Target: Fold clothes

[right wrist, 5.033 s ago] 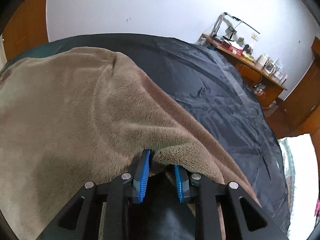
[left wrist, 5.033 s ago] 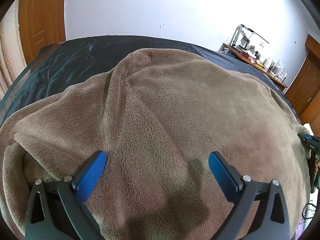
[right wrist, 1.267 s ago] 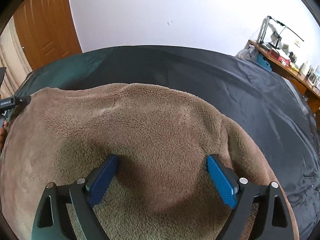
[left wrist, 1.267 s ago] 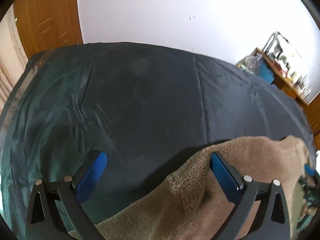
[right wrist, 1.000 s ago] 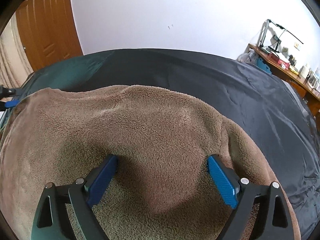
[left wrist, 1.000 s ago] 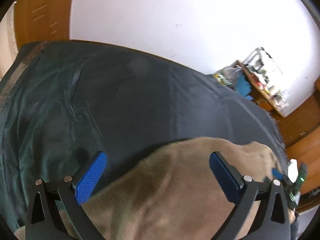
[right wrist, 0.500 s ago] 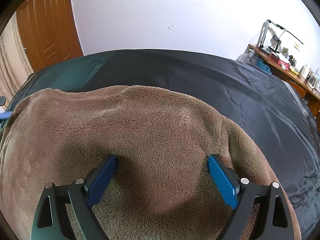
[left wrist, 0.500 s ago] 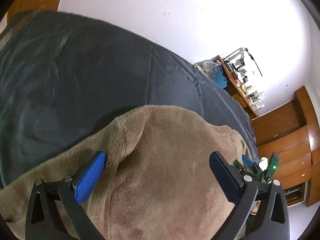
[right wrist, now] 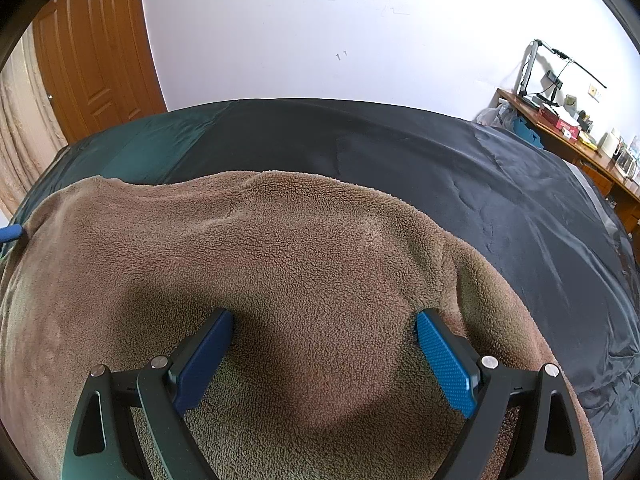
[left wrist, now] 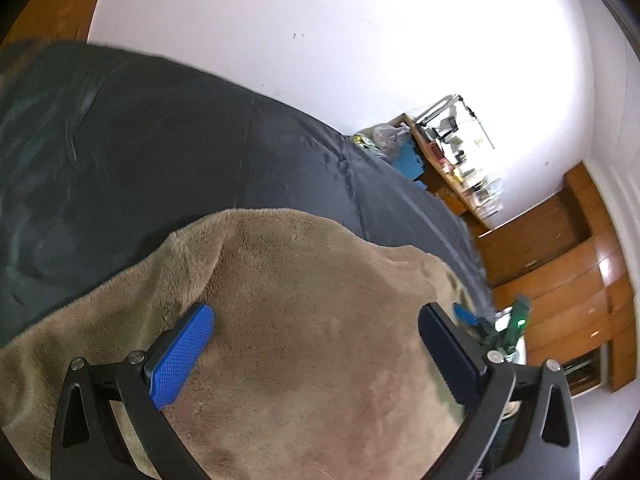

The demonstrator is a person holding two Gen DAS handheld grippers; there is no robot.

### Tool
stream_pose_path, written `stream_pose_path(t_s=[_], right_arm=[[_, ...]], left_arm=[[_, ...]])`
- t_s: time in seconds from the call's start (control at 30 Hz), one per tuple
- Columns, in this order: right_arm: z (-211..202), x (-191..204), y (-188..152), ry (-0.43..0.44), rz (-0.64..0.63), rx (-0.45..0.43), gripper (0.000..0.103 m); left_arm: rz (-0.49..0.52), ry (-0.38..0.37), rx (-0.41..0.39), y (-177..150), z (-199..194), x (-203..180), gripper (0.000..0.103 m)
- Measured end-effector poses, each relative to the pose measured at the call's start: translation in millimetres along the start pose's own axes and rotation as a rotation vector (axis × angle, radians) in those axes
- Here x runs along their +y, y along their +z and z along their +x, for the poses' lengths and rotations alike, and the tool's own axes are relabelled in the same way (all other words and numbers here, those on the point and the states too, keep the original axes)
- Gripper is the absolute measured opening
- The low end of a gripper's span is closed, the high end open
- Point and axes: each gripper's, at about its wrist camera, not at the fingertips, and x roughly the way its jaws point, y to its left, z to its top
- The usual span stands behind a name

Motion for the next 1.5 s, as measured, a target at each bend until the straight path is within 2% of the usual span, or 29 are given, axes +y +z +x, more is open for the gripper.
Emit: stream_pose_path(t_s=[0.1, 0.2, 0.3, 0.5, 0.67, 0.77, 1.0, 1.17, 1.3, 1.43, 1.5], right_arm=[[0.1, 0.2, -0.3, 0.0, 0.0, 0.0, 0.095], [0.3, 0.9, -0.6, 0.0, 0.001, 0.0, 0.095], [0.3, 1.2, -0.9, 0.001, 0.001, -0.001, 0.095], [0.3, 0.4, -1.4, 0.0, -0.001, 0.0, 0.095], [0.1, -0.5, -1.2, 0.001, 0.001, 0.0, 0.095], [0.5, -0.9, -0.8, 0.004, 0.002, 0.0, 0.095], [4.4, -2.9, 2.3, 0.002, -0.005, 0.011, 0.102], [5.0, -4.5, 2.6, 0.006, -0.012, 0.014, 0.102], [2.2, -8.3, 2.8, 0.034, -0.014, 0.022, 0.102], [-23.8, -17.0, -3.7, 0.068, 0.085, 0.036, 0.102], [-42.9, -15.6, -11.1, 0.077, 0.089, 0.034, 0.102]], left_arm=[[-0.026, 0.052, 0.006, 4.2, 9.8, 13.3, 0.103], [-0.086, 0.055, 0.028, 7.3, 27.7, 33.0, 0.103], [-0.087, 0.043, 0.013, 10.3, 31.7, 35.5, 0.103], [-0.074, 0.113, -0.045, 27.4, 43.1, 42.0, 0.103], [0.023, 0.243, -0.05, 35.3, 57.0, 31.1, 0.103], [0.055, 0.277, -0.055, 34.5, 61.3, 28.5, 0.103], [0.141, 0.333, -0.005, 26.3, 64.7, 14.5, 0.103], [0.188, 0.392, 0.04, 14.7, 63.5, 0.3, 0.103], [0.205, 0.437, 0.035, 5.4, 49.8, -14.5, 0.103], [0.258, 0.441, 0.008, -9.8, 29.1, -37.5, 0.103], [0.28, 0.419, 0.005, -21.5, 19.7, -46.7, 0.103]])
